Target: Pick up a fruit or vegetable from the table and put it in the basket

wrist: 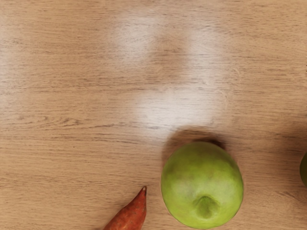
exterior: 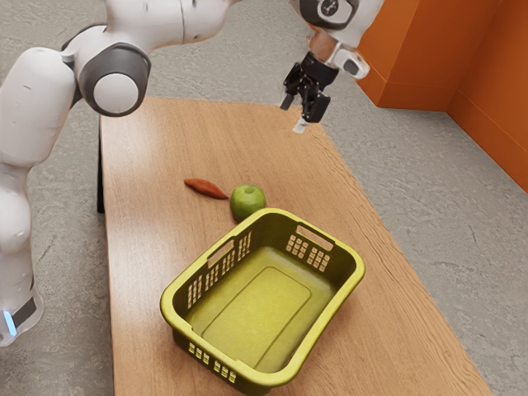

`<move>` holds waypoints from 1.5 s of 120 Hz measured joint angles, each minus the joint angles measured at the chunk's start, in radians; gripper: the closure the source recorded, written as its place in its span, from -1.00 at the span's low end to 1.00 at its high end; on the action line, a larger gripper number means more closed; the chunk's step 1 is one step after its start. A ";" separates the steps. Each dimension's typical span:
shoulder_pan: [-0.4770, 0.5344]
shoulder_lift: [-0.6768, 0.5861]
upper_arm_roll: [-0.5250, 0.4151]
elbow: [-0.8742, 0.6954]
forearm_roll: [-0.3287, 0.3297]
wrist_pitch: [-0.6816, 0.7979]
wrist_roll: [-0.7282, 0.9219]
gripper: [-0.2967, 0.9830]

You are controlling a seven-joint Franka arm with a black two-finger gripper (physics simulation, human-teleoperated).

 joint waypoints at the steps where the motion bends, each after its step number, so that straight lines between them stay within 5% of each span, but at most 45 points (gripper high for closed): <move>1: 0.000 0.000 0.000 0.000 0.000 0.012 0.001 -0.54; 47: -0.008 -0.033 -0.006 0.017 0.007 0.278 0.000 -0.54; 70: -0.005 -0.035 -0.001 -0.036 -0.041 0.314 -0.016 -0.54; 114: 0.015 -0.421 0.064 -0.685 -0.116 0.466 0.029 -0.54; 180: 0.001 -0.554 0.088 -0.998 -0.127 0.585 0.314 -0.54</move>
